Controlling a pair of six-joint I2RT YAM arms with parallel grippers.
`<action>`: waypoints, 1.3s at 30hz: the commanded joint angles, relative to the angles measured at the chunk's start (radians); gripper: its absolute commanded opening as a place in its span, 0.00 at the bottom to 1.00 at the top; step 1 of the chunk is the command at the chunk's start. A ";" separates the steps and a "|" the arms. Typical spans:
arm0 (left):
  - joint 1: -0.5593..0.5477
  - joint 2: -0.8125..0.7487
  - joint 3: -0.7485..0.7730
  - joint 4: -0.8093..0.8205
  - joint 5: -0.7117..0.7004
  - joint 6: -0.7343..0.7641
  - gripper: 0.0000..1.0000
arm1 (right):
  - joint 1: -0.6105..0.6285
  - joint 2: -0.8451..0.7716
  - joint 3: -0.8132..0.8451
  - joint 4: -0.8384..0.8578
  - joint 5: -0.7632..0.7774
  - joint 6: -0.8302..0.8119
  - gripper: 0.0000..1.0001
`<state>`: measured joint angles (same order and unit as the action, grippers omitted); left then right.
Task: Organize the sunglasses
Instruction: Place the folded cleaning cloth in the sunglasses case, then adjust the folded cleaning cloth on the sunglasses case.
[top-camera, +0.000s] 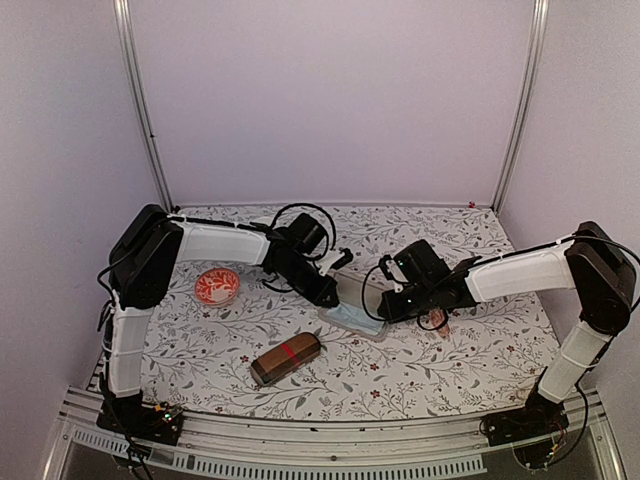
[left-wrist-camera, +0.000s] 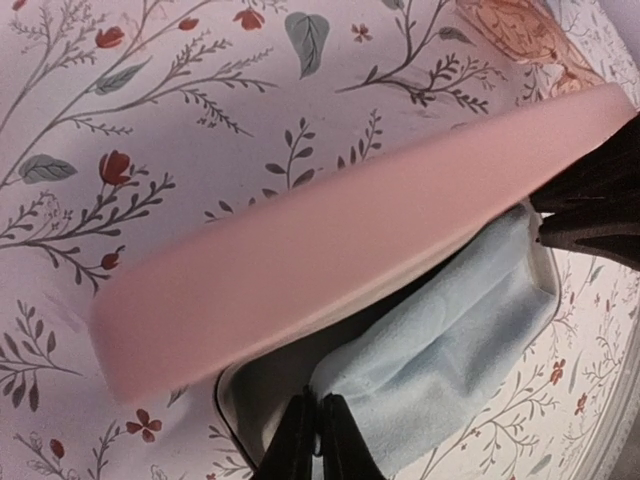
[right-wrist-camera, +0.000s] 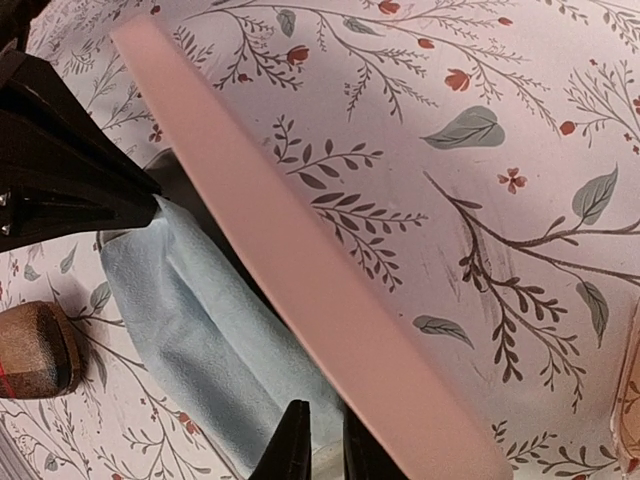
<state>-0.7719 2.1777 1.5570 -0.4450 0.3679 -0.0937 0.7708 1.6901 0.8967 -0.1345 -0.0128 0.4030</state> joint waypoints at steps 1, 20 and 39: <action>0.005 -0.007 0.018 0.029 0.004 -0.011 0.08 | -0.007 -0.032 0.018 -0.019 0.003 -0.004 0.14; -0.027 -0.146 -0.115 0.110 -0.063 -0.060 0.28 | 0.049 -0.031 -0.004 0.060 -0.094 -0.007 0.15; -0.083 -0.101 -0.225 0.272 -0.007 -0.145 0.24 | 0.085 0.077 -0.023 0.086 -0.140 0.025 0.06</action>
<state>-0.8436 2.0518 1.3449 -0.2108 0.3504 -0.2260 0.8459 1.7504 0.8944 -0.0742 -0.1383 0.4114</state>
